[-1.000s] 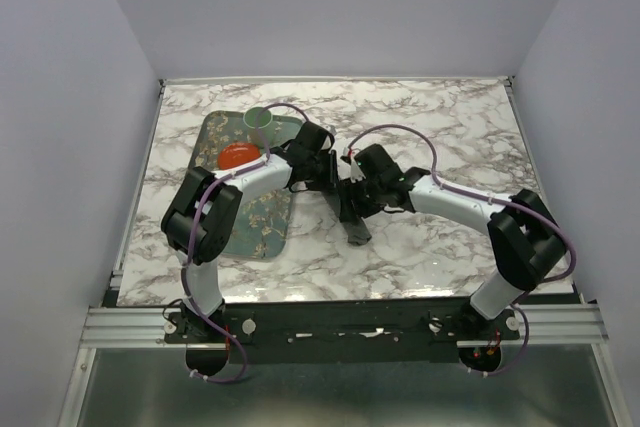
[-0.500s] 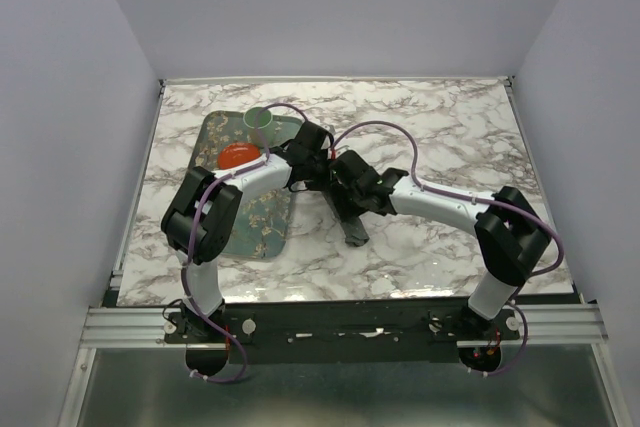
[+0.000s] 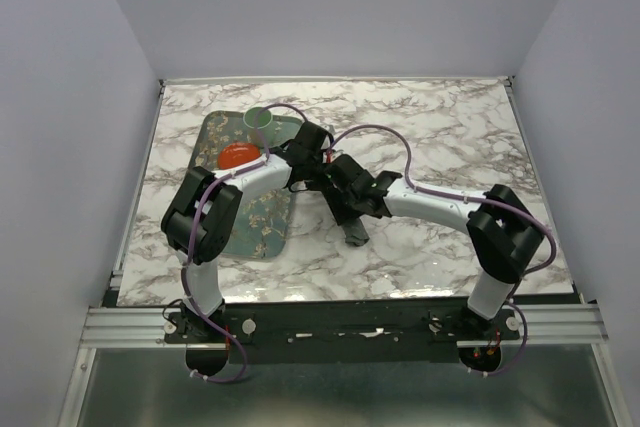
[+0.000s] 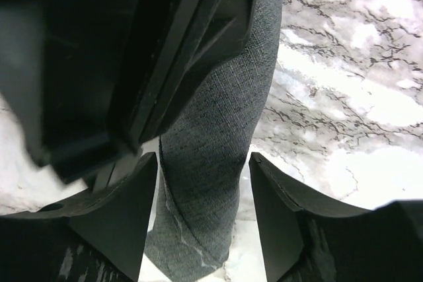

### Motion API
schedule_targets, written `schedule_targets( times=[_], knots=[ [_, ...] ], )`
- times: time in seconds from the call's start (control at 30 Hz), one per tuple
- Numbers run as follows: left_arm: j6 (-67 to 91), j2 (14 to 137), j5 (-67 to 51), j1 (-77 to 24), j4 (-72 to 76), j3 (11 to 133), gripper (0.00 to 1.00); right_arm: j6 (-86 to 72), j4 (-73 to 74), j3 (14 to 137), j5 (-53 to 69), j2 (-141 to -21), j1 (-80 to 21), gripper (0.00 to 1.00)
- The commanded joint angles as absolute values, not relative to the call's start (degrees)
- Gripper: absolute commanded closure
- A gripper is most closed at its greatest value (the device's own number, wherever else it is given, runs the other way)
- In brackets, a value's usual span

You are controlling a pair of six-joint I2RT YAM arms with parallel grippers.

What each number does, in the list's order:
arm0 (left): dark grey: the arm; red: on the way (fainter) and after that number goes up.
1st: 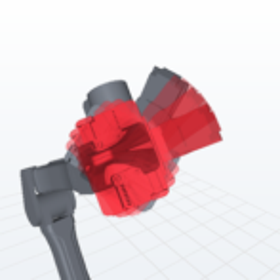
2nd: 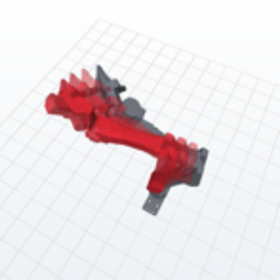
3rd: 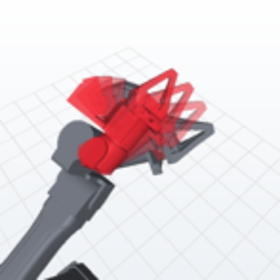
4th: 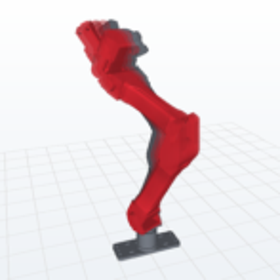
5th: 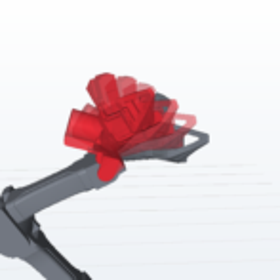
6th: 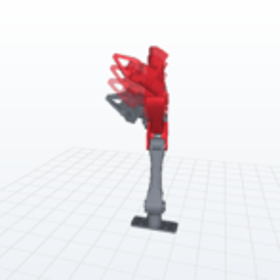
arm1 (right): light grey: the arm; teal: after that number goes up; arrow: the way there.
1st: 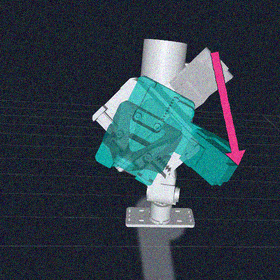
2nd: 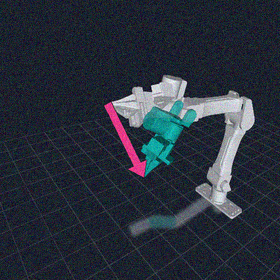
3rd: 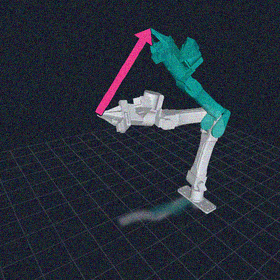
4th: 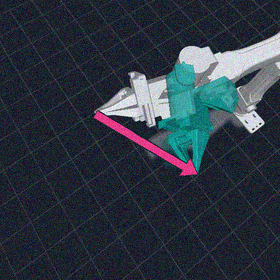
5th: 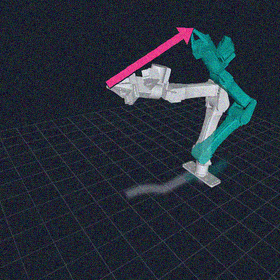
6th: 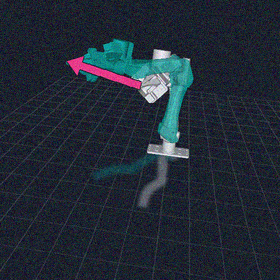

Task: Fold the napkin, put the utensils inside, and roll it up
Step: Roll the napkin with the utensil

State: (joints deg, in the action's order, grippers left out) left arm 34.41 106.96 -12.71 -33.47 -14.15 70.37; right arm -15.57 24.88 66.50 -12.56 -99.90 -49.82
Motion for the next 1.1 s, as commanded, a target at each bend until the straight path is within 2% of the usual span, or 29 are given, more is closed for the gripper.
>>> schedule_targets(
  times=[0.0,0.53,0.73,0.87,1.07],
  knots=[
    [35.0,107.1,-13.5,-33.2,-12.7,69.2,0.62,-15.6,22.9,68.0,-12.9,-103.1,-50.7,0.33],
    [36.8,106.8,-14.8,-33.0,-10.8,67.2,0.61,-19.8,20.1,65.3,-21.0,-105.6,-52.9,0.34],
    [37.5,106.3,-15.5,-32.7,-9.4,66.4,0.58,-20.9,16.9,61.3,-22.6,-103.6,-52.8,0.43],
    [37.7,105.5,-15.4,-32.3,-9.5,66.6,0.56,-21.1,15.7,60.2,-21.8,-103.6,-52.1,0.53],
    [37.6,102.8,-16.0,-30.0,-9.5,67.1,0.53,-22.6,12.1,56.4,-16.3,-100.6,-49.9,0.56]
  ],
)
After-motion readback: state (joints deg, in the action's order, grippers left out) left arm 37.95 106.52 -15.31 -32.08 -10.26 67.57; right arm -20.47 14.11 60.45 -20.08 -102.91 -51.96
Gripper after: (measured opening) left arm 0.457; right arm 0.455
